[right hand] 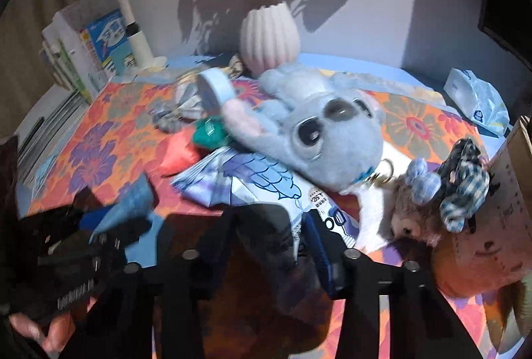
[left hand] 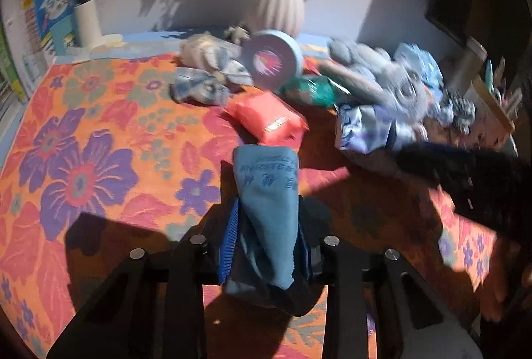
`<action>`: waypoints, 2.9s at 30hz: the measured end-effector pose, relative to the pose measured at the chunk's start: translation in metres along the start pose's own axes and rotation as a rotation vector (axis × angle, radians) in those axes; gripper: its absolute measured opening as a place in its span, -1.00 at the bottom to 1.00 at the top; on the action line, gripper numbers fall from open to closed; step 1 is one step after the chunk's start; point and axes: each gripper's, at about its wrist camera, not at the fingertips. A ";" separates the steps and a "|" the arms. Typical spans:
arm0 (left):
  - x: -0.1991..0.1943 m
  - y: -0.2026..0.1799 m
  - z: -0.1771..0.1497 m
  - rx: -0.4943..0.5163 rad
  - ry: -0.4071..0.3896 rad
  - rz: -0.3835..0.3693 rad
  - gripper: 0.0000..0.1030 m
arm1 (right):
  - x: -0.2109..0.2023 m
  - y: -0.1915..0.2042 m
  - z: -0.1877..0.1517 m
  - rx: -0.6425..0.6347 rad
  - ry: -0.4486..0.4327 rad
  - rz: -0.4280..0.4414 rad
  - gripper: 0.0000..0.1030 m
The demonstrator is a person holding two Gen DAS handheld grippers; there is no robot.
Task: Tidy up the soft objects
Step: 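Grasp the white-and-blue snack bag with the right tool, then carry the grey-blue pouch and snack bag toward the glass plate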
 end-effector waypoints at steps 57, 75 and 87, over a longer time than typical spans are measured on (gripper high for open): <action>-0.029 -0.095 -0.029 0.130 0.027 -0.236 -0.67 | -0.089 -0.074 -0.072 0.195 -0.016 0.127 -0.17; -0.015 -0.164 -0.017 0.167 0.035 -0.249 -0.67 | -0.124 -0.141 -0.118 0.245 -0.025 0.281 0.40; -0.011 -0.156 -0.021 0.138 0.050 -0.237 -0.67 | -0.092 -0.101 -0.126 -0.222 0.043 0.093 0.76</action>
Point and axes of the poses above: each gripper's, at about its wrist camera, not at the fingertips, and x roughly the way its jaws point, y to its left, z to its top, and after that the axes turned 9 degrees about -z, right-handed
